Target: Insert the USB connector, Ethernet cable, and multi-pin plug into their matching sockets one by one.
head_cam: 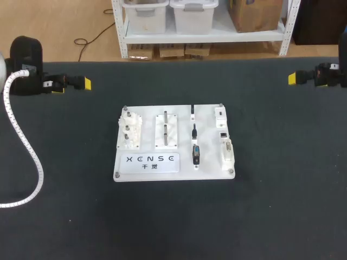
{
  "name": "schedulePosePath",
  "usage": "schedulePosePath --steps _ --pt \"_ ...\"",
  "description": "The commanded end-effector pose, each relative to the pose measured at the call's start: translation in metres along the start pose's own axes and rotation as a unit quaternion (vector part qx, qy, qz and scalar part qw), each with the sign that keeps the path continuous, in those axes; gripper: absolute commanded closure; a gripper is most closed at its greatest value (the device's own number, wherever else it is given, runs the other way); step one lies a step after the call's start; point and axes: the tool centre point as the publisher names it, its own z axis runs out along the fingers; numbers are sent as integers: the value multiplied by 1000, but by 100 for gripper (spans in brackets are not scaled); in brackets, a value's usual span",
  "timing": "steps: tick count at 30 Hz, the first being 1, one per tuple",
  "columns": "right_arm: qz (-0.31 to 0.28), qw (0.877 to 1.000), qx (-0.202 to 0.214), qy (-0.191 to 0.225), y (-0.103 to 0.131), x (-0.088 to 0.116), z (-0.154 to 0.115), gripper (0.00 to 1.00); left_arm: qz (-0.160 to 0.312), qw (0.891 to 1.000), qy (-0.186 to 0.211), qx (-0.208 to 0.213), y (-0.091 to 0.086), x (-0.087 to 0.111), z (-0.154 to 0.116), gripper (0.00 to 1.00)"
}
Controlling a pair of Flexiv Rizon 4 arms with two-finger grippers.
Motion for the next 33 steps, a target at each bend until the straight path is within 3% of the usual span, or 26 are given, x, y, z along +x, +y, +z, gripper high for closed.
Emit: schedulePosePath --steps 1,5,8,11,12,13,16,18,25,29,33 --pt "0 1000 1 0 0 0 0 0 -1 1000 3 -4 -1 -1 0 0" --pt "0 1000 1 0 0 0 0 0 64 997 31 30 2 0 -1 0" --pt "0 1000 1 0 0 0 0 0 136 988 39 65 0 0 -3 0" --pt "0 1000 1 0 0 0 0 0 233 964 64 114 -7 3 -2 0" --pt "0 1000 1 0 0 0 0 0 293 944 71 132 -11 8 -1 0" --pt "0 1000 1 0 0 0 0 0 317 933 85 146 -15 13 -1 0" --pt "0 1000 1 0 0 0 0 0 341 913 99 201 -19 29 0 0" --pt "0 1000 1 0 0 0 0 0 358 902 113 213 -21 38 2 0" --pt "0 1000 1 0 0 0 0 0 413 864 103 268 -32 60 10 0" --pt "0 1000 1 0 0 0 0 0 430 850 96 288 -40 61 15 0" --pt "0 1000 1 0 0 0 0 0 432 848 90 292 -40 64 19 0"
